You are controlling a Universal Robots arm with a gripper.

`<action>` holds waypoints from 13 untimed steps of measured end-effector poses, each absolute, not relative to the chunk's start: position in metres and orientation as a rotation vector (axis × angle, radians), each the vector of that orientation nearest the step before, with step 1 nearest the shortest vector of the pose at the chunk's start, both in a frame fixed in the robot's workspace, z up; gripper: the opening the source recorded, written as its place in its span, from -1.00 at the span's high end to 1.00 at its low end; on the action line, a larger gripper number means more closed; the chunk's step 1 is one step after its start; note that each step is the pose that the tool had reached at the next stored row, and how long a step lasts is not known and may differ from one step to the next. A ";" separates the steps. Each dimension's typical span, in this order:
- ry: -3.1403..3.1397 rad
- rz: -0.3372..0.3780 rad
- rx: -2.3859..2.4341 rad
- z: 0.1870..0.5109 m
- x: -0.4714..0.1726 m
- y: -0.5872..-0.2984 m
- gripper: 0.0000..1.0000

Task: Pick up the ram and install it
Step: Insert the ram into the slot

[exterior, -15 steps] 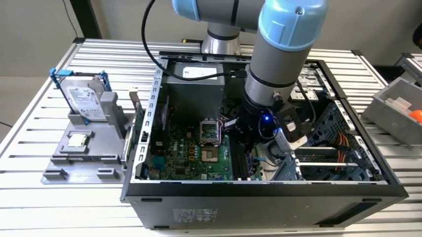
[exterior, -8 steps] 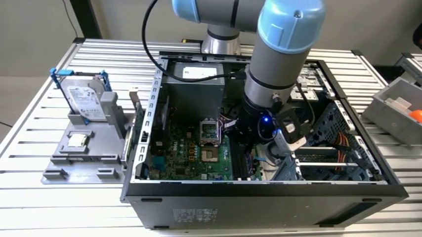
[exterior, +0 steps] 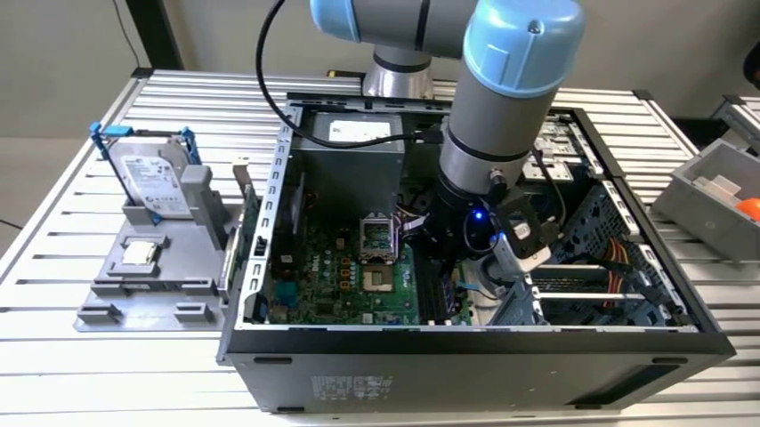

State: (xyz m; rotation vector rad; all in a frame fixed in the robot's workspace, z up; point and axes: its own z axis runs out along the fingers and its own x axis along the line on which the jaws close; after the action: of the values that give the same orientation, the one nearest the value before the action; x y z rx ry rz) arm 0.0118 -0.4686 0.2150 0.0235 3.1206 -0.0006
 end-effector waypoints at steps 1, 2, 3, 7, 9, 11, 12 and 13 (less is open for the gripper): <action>3.121 -0.001 0.023 0.215 0.012 -0.469 1.00; 3.121 -0.001 0.023 0.215 0.012 -0.469 1.00; 3.121 -0.001 0.023 0.215 0.012 -0.469 1.00; 3.121 0.000 0.023 0.215 0.012 -0.469 1.00; 3.121 -0.001 0.023 0.215 0.012 -0.469 1.00; 3.121 0.000 0.023 0.215 0.012 -0.469 1.00; 3.121 0.000 0.023 0.215 0.012 -0.469 1.00; 3.121 0.000 0.024 0.215 0.011 -0.469 1.00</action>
State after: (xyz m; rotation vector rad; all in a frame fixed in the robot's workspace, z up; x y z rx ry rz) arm 0.0114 -0.4686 0.2148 0.0236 3.1205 -0.0004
